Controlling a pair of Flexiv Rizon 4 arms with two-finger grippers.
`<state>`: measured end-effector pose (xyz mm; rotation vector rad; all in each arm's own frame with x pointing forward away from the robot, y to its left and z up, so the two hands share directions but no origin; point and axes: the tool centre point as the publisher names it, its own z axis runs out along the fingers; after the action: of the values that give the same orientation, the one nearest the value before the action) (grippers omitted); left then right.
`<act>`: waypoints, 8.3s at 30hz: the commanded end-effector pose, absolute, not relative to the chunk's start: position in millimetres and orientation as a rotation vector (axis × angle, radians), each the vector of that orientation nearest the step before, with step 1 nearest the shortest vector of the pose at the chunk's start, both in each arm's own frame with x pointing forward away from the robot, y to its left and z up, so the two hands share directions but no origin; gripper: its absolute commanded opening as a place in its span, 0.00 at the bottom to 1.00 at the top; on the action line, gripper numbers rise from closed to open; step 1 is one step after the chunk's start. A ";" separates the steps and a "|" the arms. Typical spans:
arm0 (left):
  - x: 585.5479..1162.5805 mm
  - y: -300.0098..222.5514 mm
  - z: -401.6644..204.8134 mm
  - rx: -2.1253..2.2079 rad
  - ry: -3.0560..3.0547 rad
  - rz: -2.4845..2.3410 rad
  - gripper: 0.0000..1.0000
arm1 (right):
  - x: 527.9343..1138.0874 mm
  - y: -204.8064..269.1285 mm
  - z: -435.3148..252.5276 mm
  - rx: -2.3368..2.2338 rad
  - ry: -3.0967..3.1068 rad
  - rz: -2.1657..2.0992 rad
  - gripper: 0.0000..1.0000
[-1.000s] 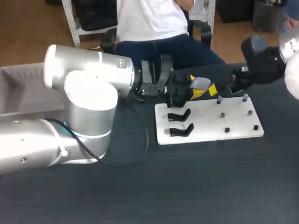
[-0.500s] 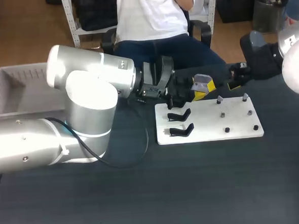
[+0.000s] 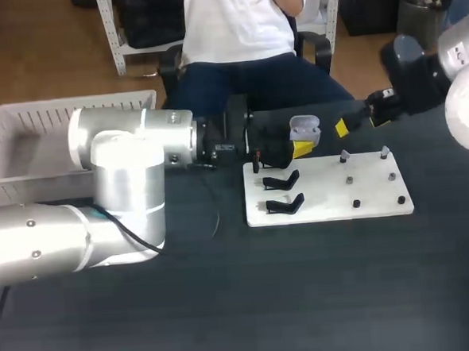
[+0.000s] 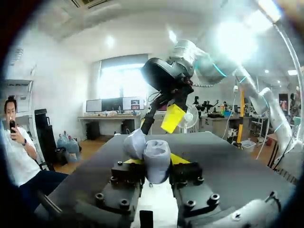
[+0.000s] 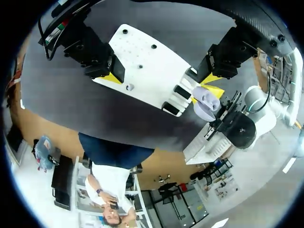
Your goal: Pick up each earbud case from the left stands, insert the matching earbuds, close the lid, and place the case in the box.
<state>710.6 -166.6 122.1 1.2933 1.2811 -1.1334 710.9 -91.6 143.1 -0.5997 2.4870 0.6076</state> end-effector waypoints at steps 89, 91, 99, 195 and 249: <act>699.1 -158.7 138.6 1.231 1.240 -1.138 0.00 | 764.6 -171.1 26.1 -0.699 3.056 -0.185 0.44; 699.1 -158.7 138.6 1.231 1.240 -1.138 0.00 | 765.4 -171.5 26.8 -0.694 3.056 -0.185 0.42; 699.1 -158.7 138.6 1.231 1.240 -1.138 0.00 | 769.3 -169.2 25.5 -0.693 3.066 -0.187 0.42; 699.1 -158.7 138.6 1.231 1.240 -1.138 0.00 | 669.1 -117.0 162.2 0.283 3.095 -0.115 0.00; 699.1 -158.7 138.6 1.231 1.240 -1.138 0.00 | 682.2 -32.6 207.2 0.601 3.006 -0.144 0.00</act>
<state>699.9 -158.4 140.2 1.2374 1.2458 -1.1421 678.7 -40.3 206.3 0.5933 3.0028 -0.1031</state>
